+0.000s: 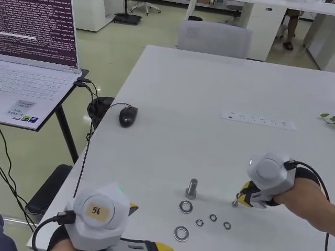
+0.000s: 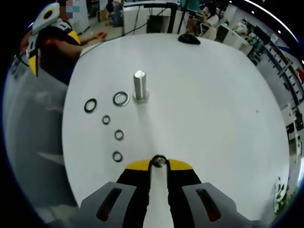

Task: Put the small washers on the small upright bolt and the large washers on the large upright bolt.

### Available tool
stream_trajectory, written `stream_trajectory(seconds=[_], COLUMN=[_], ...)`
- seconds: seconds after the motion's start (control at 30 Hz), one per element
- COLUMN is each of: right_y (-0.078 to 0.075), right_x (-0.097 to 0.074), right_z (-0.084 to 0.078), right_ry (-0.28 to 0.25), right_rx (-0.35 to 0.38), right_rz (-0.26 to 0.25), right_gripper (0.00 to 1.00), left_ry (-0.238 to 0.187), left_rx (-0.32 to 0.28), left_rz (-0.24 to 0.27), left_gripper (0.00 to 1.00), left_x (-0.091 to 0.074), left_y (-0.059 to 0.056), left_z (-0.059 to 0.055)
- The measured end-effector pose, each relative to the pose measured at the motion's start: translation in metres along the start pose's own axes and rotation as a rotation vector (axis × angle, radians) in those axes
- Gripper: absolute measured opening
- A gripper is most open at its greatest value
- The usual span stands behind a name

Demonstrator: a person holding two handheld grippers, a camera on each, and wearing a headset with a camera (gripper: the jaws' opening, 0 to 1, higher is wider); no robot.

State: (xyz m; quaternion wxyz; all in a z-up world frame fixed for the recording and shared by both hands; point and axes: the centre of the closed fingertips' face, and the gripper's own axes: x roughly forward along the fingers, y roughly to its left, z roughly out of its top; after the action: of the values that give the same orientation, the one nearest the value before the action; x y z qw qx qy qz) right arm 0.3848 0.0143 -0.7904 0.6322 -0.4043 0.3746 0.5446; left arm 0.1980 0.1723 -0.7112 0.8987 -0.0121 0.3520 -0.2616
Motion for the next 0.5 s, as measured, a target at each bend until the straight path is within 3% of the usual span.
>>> stream_trajectory(seconds=[0.3, 0.5], right_y=[0.001, 0.001], right_x=[0.021, 0.021], right_z=[-0.010, -0.011], right_ry=[0.030, 0.016], right_rx=[0.015, 0.046], right_rz=[0.026, 0.031], right_gripper=[0.14, 0.15], left_ry=[-0.001, -0.001], left_rx=[-0.005, -0.006], left_rz=[0.003, 0.006], left_gripper=[0.70, 0.70], left_x=[-0.001, -0.002], left_y=[0.001, 0.001], left_z=[-0.001, 0.001])
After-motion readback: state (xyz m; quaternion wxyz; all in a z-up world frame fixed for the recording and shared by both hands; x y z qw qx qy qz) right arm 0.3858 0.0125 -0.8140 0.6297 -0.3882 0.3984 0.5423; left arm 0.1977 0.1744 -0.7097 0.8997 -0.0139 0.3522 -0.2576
